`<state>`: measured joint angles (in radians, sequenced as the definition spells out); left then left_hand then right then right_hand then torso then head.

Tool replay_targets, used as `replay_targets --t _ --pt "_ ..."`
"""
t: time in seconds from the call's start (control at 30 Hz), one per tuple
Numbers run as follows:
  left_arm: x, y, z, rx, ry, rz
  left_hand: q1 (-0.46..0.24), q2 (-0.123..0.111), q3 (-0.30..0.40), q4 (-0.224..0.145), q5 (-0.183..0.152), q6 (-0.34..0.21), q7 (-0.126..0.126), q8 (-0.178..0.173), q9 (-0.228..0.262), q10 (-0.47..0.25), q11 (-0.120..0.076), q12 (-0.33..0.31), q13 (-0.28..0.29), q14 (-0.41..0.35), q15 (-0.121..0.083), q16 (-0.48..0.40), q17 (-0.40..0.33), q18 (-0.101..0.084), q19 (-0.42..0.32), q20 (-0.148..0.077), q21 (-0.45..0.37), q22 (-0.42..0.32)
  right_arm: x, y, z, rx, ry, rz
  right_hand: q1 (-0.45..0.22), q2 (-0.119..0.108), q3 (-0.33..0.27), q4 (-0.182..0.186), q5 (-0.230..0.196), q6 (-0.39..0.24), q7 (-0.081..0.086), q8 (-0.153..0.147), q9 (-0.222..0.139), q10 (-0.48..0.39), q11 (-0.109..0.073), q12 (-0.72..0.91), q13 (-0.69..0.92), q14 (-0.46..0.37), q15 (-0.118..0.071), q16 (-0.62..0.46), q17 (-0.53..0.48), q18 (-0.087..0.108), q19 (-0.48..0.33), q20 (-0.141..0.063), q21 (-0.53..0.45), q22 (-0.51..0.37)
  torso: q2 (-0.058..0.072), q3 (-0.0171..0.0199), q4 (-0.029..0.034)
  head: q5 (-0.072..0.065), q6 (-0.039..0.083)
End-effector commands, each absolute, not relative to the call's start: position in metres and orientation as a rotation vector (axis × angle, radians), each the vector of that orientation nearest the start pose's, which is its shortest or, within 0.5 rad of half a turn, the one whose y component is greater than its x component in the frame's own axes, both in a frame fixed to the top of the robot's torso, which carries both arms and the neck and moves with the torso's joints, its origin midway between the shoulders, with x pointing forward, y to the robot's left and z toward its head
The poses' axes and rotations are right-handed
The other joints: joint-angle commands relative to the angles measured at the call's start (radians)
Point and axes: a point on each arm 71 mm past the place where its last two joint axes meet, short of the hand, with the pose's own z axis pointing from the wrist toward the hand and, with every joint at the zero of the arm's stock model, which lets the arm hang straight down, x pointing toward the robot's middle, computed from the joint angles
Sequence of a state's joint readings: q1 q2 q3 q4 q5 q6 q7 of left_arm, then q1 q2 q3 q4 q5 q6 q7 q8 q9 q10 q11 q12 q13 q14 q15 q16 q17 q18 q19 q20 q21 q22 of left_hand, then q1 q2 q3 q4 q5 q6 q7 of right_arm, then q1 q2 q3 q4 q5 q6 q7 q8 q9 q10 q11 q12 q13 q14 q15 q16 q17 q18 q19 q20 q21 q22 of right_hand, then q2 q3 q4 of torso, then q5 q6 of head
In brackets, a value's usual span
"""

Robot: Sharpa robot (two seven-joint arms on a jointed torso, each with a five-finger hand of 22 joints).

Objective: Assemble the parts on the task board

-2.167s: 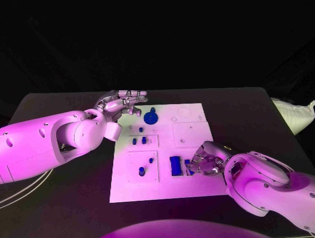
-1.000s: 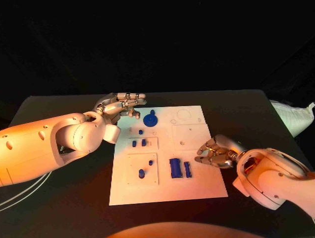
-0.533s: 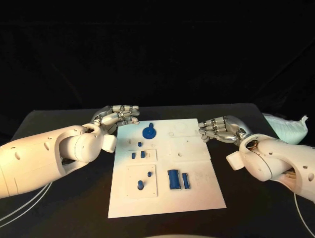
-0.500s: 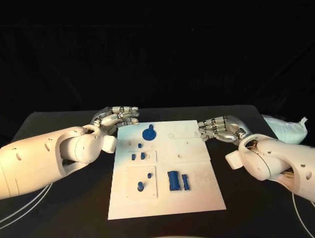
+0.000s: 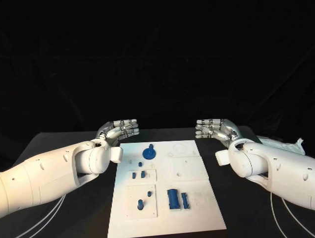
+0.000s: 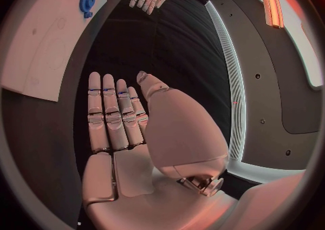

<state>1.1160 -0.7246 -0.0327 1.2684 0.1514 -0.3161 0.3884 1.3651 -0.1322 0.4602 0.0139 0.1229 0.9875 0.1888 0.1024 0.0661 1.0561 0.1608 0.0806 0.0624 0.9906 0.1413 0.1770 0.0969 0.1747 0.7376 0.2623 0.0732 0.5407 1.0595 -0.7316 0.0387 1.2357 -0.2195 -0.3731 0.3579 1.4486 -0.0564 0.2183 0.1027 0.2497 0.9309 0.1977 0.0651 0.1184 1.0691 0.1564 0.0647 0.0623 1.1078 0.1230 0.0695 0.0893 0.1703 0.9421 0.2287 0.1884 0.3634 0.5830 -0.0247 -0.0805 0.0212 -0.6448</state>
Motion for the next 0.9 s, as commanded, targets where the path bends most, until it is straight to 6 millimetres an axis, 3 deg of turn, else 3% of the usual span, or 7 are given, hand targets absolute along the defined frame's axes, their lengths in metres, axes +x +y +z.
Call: replay_targets --t 0.03,0.1,0.47,0.5,0.53,0.83,0.9 --pt "0.520 0.234 -0.240 -1.399 1.267 -1.382 -0.005 0.003 -0.006 0.000 0.003 -0.001 0.003 -0.008 -0.001 -0.005 0.005 -0.006 -0.001 0.004 0.007 -0.011 -0.005 0.011 0.001 0.007 -0.007 -0.012 0.522 -0.240 -0.240 1.063 1.383 1.345 -0.014 0.001 0.000 -0.011 -0.003 -0.001 0.001 -0.003 -0.009 -0.006 0.002 -0.003 -0.001 0.008 0.000 -0.007 -0.012 0.013 0.008 0.001 -0.018 -0.019 -0.010 0.0020 0.0058 0.004 0.009" --pt "0.519 0.231 -0.242 -1.399 1.328 -1.392 -0.410 0.040 -0.138 -0.014 -0.037 -0.296 -0.057 -0.102 -0.066 -0.317 -0.048 -0.081 -0.062 -0.295 -0.040 -0.059 -0.097 -0.052 -0.221 -0.079 -0.073 -0.169 0.522 -0.242 -0.242 1.066 1.406 1.267 -0.439 0.056 -0.065 -0.103 -0.075 -0.279 -0.059 -0.065 -0.042 -0.321 -0.047 -0.065 -0.062 -0.332 -0.037 -0.070 -0.089 -0.051 -0.281 -0.069 -0.070 -0.123 -0.004 0.0004 0.0021 0.002 0.004" --pt "0.502 0.218 -0.239 -1.343 1.301 -1.331 -0.738 0.132 -0.251 -0.014 -0.123 -0.533 -0.100 -0.102 -0.066 -0.571 -0.084 -0.081 -0.062 -0.532 -0.141 -0.101 -0.097 -0.077 -0.397 -0.139 -0.073 -0.298 0.503 -0.223 -0.236 1.116 1.324 1.269 -0.790 0.056 -0.115 -0.103 -0.136 -0.503 -0.106 -0.065 -0.118 -0.580 -0.083 -0.065 -0.062 -0.595 -0.123 -0.070 -0.089 -0.079 -0.505 -0.123 -0.113 -0.208 -0.032 0.0198 0.0645 -0.016 0.037" --pt "0.497 0.214 -0.238 -1.327 1.293 -1.316 -0.779 0.132 -0.264 -0.014 -0.123 -0.563 -0.106 -0.102 -0.066 -0.603 -0.089 -0.081 -0.062 -0.562 -0.141 -0.105 -0.097 -0.084 -0.420 -0.147 -0.073 -0.314 0.498 -0.218 -0.234 1.130 1.305 1.266 -0.824 0.056 -0.122 -0.103 -0.142 -0.525 -0.111 -0.065 -0.118 -0.605 -0.156 -0.065 -0.062 -0.621 -0.123 -0.070 -0.089 -0.079 -0.527 -0.128 -0.117 -0.216 -0.035 0.0220 0.0718 -0.019 0.040" --pt "0.494 0.212 -0.237 -1.315 1.286 -1.306 -0.795 0.132 -0.269 -0.014 -0.123 -0.574 -0.108 -0.102 -0.066 -0.615 -0.161 -0.081 -0.062 -0.574 -0.141 -0.177 -0.097 -0.088 -0.428 -0.150 -0.073 -0.320 0.494 -0.215 -0.233 1.140 1.292 1.264 -0.850 0.056 -0.127 -0.103 -0.146 -0.542 -0.114 -0.065 -0.118 -0.624 -0.156 -0.065 -0.062 -0.641 -0.123 -0.070 -0.089 -0.079 -0.545 -0.132 -0.188 -0.222 -0.037 0.0231 0.0754 -0.020 0.042" --pt "0.467 0.195 -0.227 -1.226 1.230 -1.240 -0.967 0.132 -0.327 -0.014 -0.123 -0.699 -0.189 -0.102 -0.066 -0.748 -0.161 -0.081 -0.062 -0.700 -0.141 -0.177 -0.097 -0.099 -0.522 -0.184 -0.073 -0.387 0.466 -0.195 -0.225 1.201 1.225 1.235 -1.031 0.056 -0.218 -0.103 -0.177 -0.659 -0.198 -0.065 -0.118 -0.760 -0.156 -0.065 -0.062 -0.783 -0.123 -0.070 -0.089 -0.170 -0.665 -0.229 -0.188 -0.265 -0.039 0.0247 0.0805 -0.021 0.045" --pt "0.464 0.194 -0.225 -1.217 1.224 -1.234 -0.997 0.132 -0.337 -0.014 -0.123 -0.721 -0.189 -0.102 -0.066 -0.772 -0.161 -0.081 -0.062 -0.722 -0.141 -0.177 -0.097 -0.175 -0.538 -0.190 -0.073 -0.398 0.463 -0.193 -0.225 1.206 1.220 1.231 -1.063 0.056 -0.218 -0.103 -0.250 -0.680 -0.198 -0.065 -0.118 -0.783 -0.156 -0.065 -0.062 -0.808 -0.123 -0.070 -0.089 -0.170 -0.685 -0.229 -0.188 -0.273 -0.039 0.0247 0.0805 -0.021 0.045"
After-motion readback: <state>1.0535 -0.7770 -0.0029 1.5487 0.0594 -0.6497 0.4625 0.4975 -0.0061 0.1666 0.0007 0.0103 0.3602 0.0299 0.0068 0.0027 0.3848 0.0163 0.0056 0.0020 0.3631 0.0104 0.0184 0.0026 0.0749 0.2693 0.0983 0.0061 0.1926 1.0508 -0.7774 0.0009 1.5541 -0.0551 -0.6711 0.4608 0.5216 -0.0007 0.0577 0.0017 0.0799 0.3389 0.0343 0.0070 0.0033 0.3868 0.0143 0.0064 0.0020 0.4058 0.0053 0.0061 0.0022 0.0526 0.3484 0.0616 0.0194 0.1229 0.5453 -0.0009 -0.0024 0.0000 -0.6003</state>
